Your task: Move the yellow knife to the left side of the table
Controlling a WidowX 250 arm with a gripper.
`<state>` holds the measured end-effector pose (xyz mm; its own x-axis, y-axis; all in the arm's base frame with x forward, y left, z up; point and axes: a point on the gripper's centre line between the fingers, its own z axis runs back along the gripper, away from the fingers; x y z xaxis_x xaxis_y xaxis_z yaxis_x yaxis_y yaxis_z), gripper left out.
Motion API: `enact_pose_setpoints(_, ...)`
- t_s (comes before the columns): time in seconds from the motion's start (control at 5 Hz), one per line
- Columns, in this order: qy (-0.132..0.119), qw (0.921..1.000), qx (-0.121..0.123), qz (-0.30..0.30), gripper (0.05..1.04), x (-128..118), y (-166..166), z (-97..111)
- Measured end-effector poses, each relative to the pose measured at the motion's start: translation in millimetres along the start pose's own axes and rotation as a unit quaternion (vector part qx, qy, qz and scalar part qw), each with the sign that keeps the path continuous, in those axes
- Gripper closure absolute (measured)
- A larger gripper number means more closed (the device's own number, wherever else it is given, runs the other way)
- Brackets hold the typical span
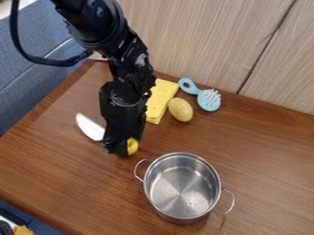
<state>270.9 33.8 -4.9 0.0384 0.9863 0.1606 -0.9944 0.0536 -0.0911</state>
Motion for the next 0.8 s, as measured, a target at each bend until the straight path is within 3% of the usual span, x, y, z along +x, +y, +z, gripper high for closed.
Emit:
enact_pose_setpoints(0.2,-0.004,0.9999,0.007,0.006,0.065,0.2,1.1,0.8)
enact_pose_setpoints(0.4,-0.002,0.9999,0.011,0.007,0.073,-1.4,2.3,1.4)
enact_pose_setpoints(0.6,-0.023,0.9997,0.006,-0.009,0.077,-1.0,1.8,19.8)
enact_pose_setpoints(0.8,-0.023,0.9996,-0.007,-0.016,0.079,1.5,3.3,47.2)
